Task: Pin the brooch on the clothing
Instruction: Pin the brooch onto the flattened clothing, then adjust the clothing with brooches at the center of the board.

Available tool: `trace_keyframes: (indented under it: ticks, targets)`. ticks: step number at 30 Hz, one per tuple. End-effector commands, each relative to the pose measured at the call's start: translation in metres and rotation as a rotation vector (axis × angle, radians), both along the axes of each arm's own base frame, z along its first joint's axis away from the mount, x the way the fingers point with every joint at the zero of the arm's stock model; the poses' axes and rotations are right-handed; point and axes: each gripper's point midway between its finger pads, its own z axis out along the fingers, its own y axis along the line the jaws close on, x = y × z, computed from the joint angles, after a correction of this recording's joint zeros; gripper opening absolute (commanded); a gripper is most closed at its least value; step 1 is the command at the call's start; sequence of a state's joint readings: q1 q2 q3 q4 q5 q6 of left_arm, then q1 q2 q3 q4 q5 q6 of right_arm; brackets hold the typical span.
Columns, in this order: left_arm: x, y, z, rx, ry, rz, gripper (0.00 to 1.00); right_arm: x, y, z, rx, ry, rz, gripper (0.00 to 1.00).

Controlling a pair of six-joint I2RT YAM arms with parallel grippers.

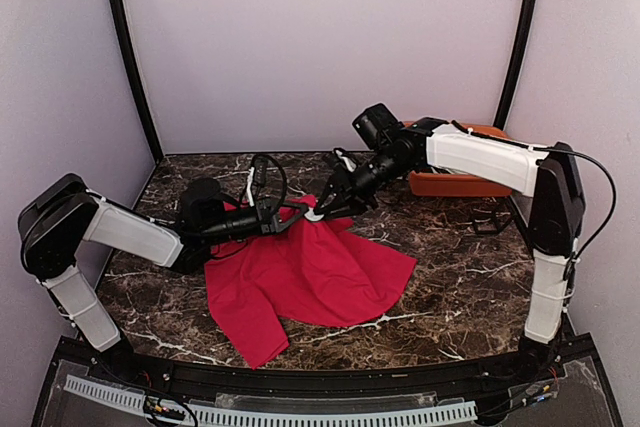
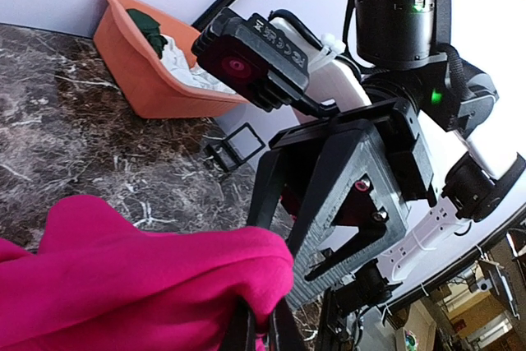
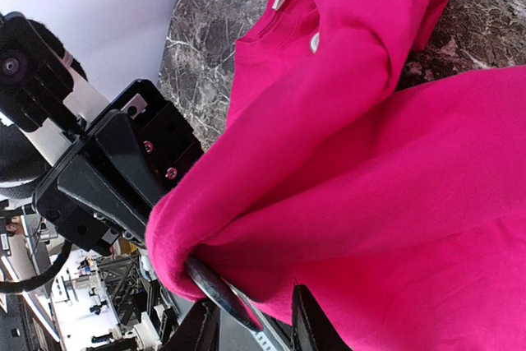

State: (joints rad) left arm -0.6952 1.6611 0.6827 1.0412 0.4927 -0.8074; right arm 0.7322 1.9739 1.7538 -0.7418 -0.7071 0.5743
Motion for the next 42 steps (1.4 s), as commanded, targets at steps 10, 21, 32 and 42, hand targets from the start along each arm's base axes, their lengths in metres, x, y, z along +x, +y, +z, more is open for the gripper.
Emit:
trace_keyframes:
  ticks: [10,21,32,42]
  targets:
    - [-0.028,-0.014,0.041,-0.123,-0.100,-0.145,0.05,-0.017,-0.015,0.039,0.262,-0.043,0.044,0.28]
    - [-0.022,-0.008,0.020,-0.020,-0.085,-0.084,0.21,-0.026,-0.012,0.049,0.325,0.000,0.076,0.29]
    - [-0.012,0.018,-0.004,0.170,-0.107,0.069,0.45,-0.017,-0.006,0.062,0.357,-0.046,0.075,0.31]
    - [0.030,0.106,-0.015,0.673,-0.123,0.395,0.94,0.047,-0.033,0.084,0.227,-0.250,-0.084,0.42]
